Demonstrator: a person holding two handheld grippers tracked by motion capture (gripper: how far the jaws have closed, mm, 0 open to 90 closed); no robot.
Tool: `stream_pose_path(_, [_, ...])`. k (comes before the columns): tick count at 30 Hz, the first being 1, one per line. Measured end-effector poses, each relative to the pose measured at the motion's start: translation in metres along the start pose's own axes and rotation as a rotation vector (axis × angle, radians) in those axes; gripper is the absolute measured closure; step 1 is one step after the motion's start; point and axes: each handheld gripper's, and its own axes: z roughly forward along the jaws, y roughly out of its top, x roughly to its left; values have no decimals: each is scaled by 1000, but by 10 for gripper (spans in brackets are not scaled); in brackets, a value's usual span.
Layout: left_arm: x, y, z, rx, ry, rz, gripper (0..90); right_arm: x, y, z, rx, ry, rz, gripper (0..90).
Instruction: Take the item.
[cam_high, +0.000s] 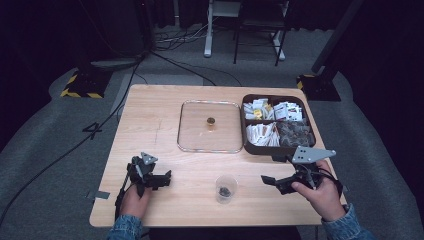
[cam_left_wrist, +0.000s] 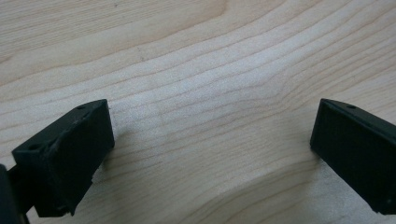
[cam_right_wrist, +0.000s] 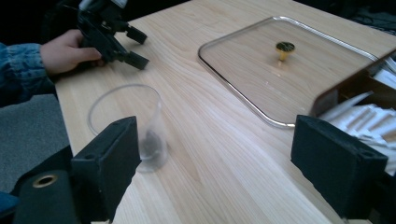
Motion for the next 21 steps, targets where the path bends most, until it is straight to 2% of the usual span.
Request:
stream_pose_path(3, [0,0,0,0,-1,-1,0,-7,-7,-3,19,-18,17,162])
stream_pose_path(6, [0,0,0,0,-1,0,0,-15,-13,-5,42,-12,22,160])
stream_pose_path(9, [0,0,0,0,-1,0,0,-24,-22,-4,61,-36,40,162])
stream_pose_path(21, [0,0,0,0,-1,0,0,-52,-57,0,89,-94,79,163])
